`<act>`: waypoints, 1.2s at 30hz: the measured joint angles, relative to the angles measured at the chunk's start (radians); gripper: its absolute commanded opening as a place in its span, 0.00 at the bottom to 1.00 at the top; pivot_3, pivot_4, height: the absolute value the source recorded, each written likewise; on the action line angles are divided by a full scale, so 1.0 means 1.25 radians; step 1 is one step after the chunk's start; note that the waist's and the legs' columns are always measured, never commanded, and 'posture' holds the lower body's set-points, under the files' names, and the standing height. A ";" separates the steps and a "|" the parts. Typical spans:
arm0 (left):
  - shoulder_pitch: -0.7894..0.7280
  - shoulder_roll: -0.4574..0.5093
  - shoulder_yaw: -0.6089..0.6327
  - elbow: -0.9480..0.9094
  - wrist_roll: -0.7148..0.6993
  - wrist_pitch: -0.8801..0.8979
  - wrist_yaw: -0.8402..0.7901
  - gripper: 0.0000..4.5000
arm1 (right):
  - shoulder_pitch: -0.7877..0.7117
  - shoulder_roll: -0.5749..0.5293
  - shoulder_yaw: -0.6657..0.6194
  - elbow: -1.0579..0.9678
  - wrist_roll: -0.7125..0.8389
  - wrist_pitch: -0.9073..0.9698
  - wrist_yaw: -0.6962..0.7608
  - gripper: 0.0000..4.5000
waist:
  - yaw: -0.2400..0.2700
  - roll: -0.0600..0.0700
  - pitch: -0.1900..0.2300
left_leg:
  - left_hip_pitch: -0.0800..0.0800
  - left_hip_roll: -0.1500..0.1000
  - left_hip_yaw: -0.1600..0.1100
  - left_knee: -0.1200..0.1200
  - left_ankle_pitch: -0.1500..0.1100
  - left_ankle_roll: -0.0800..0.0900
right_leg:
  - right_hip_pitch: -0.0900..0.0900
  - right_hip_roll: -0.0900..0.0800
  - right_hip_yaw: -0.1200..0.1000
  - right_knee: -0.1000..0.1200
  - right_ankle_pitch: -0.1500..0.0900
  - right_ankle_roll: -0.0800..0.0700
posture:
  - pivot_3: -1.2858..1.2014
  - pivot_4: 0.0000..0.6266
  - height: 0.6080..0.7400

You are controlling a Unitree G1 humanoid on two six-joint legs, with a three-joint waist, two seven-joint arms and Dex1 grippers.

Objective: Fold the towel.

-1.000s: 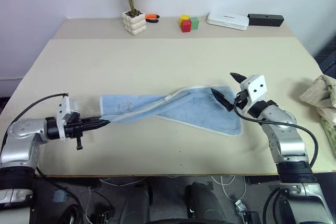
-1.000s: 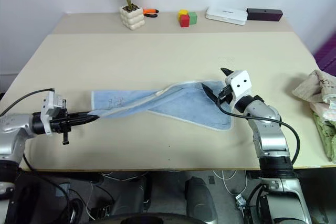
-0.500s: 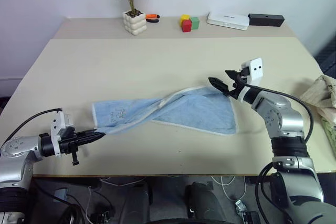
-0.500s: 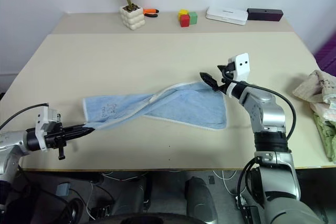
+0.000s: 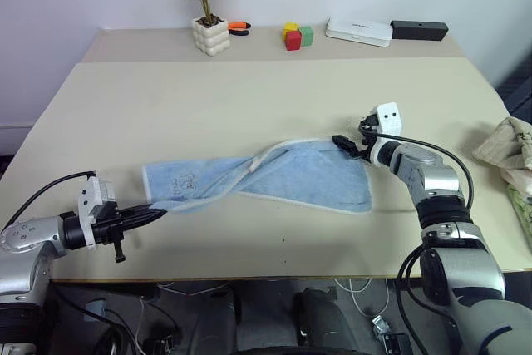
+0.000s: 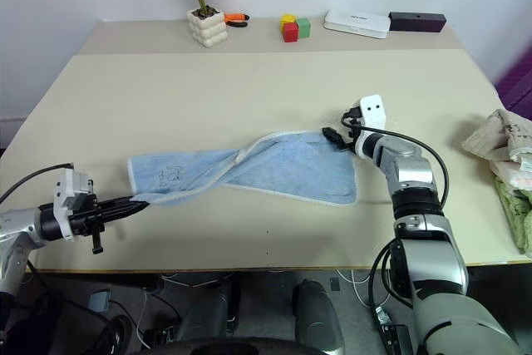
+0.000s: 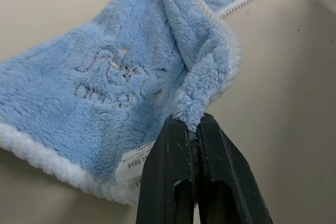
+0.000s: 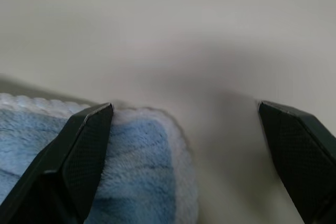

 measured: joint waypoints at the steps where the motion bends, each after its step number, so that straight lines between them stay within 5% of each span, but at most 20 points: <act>1: 0.001 0.000 0.000 0.000 0.000 0.000 0.000 0.00 | 0.001 0.000 0.003 -0.005 -0.001 0.003 0.007 1.00 | 0.000 0.000 0.000 | 0.000 0.000 0.000 0.000 0.000 0.000 | 0.000 0.000 0.000 0.000 0.000 0.000 | 0.52 0.24 1.00; 5: 0.004 0.000 0.001 0.000 0.000 0.000 0.000 0.00 | 0.010 0.000 0.013 -0.031 -0.001 0.021 0.028 0.83 | 0.000 0.000 0.000 | 0.000 0.000 0.000 0.000 0.000 0.000 | 0.000 0.000 0.000 0.000 0.000 0.000 | 0.52 0.24 1.00; 12: -0.010 0.000 0.001 0.000 0.000 0.000 -0.001 0.00 | 0.016 0.000 0.023 -0.053 -0.005 0.045 0.052 0.04 | 0.001 0.000 0.000 | 0.000 0.000 0.000 0.000 0.000 0.000 | 0.000 0.000 0.000 0.000 0.000 0.000 | 0.52 0.24 1.00; 20: -0.043 0.000 0.001 0.022 0.001 -0.002 0.004 0.00 | 0.022 -0.002 0.021 -0.066 -0.009 0.047 0.053 0.02 | 0.002 0.000 0.000 | 0.000 0.000 0.000 0.000 0.000 0.000 | 0.000 0.000 0.000 0.000 0.000 0.000 | 0.52 0.24 1.00; 25: -0.166 -0.031 0.001 0.116 0.021 -0.006 0.093 0.00 | -0.004 -0.009 -0.018 -0.022 -0.013 -0.055 0.012 0.02 | 0.005 0.000 0.000 | 0.000 -0.001 0.000 0.001 0.000 0.000 | 0.000 0.000 0.000 0.000 0.000 0.001 | 0.52 0.24 1.00; 36: -0.752 -0.126 -0.037 0.627 0.159 -0.099 0.349 0.00 | -0.240 -0.018 -0.098 0.203 -0.015 -0.353 -0.083 0.02 | 0.001 -0.003 0.005 | -0.002 -0.001 0.000 0.002 0.000 0.000 | -0.001 0.001 0.000 0.001 0.003 0.005 | 0.52 0.24 1.00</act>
